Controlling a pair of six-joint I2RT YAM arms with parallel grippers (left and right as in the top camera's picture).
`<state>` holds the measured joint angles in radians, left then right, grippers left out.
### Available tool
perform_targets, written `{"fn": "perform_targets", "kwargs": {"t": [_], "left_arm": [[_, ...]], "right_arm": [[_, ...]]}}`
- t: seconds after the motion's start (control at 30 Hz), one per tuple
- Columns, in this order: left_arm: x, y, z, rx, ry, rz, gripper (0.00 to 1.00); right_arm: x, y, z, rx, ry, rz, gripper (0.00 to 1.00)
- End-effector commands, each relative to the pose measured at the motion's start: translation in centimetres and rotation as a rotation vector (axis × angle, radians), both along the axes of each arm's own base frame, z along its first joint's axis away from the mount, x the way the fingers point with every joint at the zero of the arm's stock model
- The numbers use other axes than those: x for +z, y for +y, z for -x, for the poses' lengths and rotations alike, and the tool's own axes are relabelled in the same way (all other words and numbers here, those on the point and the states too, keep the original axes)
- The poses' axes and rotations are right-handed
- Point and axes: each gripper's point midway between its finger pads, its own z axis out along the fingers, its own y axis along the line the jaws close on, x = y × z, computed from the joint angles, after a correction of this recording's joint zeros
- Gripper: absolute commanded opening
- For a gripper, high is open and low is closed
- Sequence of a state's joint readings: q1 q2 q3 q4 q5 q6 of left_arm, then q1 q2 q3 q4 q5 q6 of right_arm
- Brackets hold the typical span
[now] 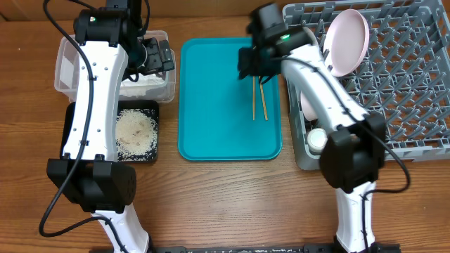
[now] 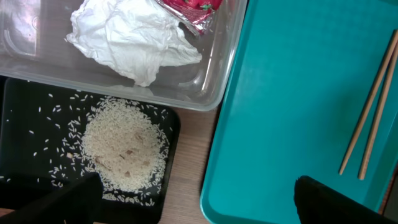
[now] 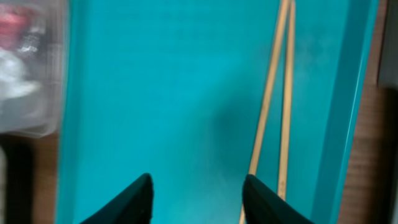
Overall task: Sort waste into correct bins and load items into the dishwasher
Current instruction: 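Carry the white plate into the dish rack and stand it upright, then grasp one wooden chopstick on the teal tray with the right gripper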
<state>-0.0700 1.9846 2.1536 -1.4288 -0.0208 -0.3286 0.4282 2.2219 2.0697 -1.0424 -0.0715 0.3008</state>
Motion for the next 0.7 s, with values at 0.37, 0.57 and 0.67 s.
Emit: {"fn": "perform_targets", "kwargs": {"t": [0.37,0.57,0.67], "left_arm": [[0.9,0.4,-0.3,-0.006,-0.028,-0.015,1.0],[0.9,0.4,-0.3,-0.005,-0.028,-0.015,1.0],[0.9,0.4,-0.3,-0.005,-0.028,-0.015,1.0]], "right_arm": [[-7.1,-2.0,-0.6,-0.135,0.069,0.184,0.41],[-9.0,-2.0,-0.6,-0.133,0.089,0.196,0.37],[-10.1,-2.0,-0.4,-0.133,0.101,0.202,0.36]]}}
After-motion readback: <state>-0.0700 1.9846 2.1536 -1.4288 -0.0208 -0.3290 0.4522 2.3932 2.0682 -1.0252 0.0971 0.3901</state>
